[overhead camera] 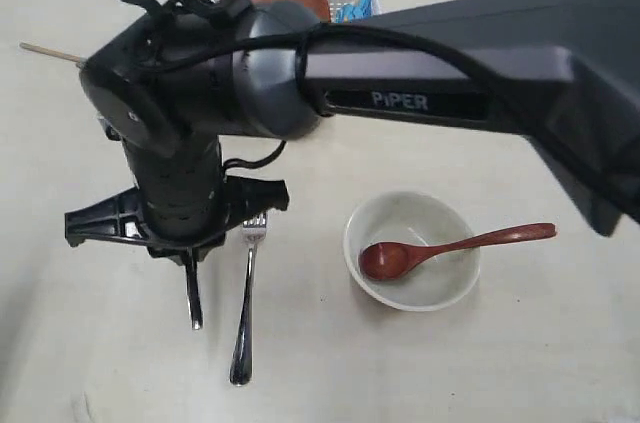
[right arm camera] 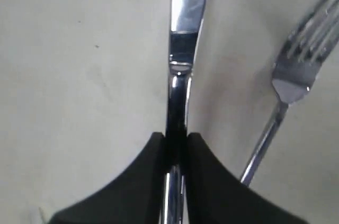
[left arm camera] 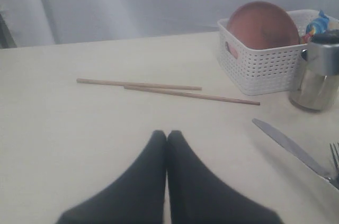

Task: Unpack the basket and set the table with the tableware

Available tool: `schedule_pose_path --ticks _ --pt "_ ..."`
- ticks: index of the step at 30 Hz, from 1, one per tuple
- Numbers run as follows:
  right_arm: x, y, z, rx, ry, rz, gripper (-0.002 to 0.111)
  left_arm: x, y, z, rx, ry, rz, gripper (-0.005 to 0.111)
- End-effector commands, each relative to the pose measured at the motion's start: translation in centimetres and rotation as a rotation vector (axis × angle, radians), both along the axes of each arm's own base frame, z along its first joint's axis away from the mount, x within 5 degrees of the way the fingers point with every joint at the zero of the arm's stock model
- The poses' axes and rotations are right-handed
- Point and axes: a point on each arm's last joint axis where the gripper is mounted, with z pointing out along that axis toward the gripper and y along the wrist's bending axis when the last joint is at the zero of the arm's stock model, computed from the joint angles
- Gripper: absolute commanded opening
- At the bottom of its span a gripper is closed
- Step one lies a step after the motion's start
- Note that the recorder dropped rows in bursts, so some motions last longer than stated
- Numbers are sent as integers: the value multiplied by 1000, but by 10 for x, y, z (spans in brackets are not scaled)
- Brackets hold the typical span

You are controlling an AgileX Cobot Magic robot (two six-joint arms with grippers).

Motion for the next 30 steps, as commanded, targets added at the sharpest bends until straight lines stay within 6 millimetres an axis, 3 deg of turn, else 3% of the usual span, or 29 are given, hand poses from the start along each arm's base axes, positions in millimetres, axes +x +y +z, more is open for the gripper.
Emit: schedule_pose_path --ticks 1,8,13,30 --pt "-20 -10 -6 71 -10 -84 0 0 0 1 -4 -13 2 0" --pt "-27 -22 -33 120 13 -245 0 0 0 1 -4 -13 2 0" --pt "-30 -29 -45 116 16 -261 0 0 0 1 -4 -13 2 0" --pt "-22 -31 -37 142 -21 -190 0 0 0 1 -4 -13 2 0"
